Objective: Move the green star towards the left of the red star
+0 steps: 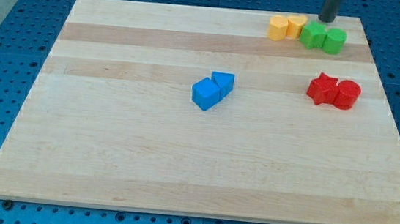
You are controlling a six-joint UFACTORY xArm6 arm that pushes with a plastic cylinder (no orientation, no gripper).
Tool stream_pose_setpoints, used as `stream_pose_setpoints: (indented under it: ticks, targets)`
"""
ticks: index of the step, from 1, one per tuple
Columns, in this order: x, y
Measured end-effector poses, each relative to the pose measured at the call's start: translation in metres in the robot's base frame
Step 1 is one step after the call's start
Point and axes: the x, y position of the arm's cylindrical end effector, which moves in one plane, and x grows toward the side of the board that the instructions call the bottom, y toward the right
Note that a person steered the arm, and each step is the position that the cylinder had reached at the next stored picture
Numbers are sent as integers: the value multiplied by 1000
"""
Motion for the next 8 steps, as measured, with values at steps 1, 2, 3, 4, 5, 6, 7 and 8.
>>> stream_pose_setpoints:
  ticks: [1,2,3,4,5,6,7,8]
  targets:
    - [15,-7]
    - [50,-14]
    - [76,-21]
    - [82,-40]
    - [89,-70]
    - [102,-97]
    - [122,-120]
    - [149,-133]
